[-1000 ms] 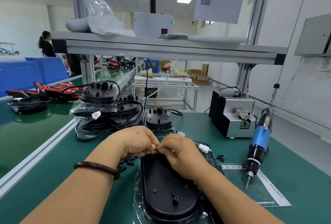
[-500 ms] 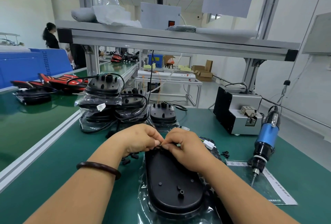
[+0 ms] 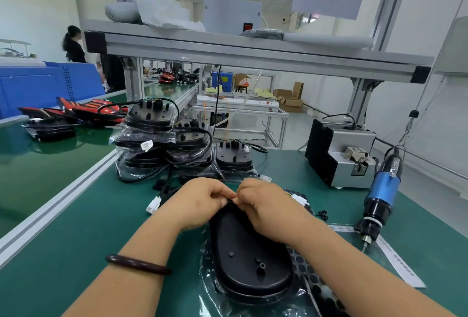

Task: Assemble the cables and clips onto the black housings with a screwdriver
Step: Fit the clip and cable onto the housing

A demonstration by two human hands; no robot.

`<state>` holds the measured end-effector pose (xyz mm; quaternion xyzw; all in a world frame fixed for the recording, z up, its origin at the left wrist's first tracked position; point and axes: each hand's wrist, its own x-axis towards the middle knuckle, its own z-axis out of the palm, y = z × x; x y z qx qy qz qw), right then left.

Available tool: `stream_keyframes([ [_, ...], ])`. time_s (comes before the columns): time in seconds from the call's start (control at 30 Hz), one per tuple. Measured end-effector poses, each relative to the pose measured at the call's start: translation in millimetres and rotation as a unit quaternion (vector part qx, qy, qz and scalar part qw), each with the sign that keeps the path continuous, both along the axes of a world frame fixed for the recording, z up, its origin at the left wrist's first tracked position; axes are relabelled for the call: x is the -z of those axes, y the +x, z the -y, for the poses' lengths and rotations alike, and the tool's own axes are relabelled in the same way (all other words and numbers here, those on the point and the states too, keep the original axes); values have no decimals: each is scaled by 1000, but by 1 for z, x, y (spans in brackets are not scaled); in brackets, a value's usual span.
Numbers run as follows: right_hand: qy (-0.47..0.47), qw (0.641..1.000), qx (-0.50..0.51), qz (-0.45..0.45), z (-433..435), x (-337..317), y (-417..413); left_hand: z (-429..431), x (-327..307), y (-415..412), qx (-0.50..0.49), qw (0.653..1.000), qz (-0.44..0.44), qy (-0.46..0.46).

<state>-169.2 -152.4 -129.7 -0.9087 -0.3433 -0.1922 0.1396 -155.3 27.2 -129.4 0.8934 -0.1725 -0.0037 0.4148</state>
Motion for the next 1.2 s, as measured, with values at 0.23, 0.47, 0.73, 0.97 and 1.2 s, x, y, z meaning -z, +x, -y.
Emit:
stream_keyframes([
  [0.23, 100, 994, -19, -27, 10, 5, -4, 2, 4, -2, -1, 999, 14, -30],
  [0.47, 90, 996, -13, -1, 8, 6, -6, 8, -2, 1, -21, 999, 22, -12],
  [0.73, 75, 996, 1, 54, 3, 6, -1, 16, -14, 16, 39, 994, -86, -48],
  [0.97, 135, 991, -3, 24, 4, 8, 6, -6, -2, 11, 68, 993, -82, -59],
  [1.2, 154, 988, -1, -8, 3, 9, 8, -1, -2, 6, 21, 999, 25, 25],
])
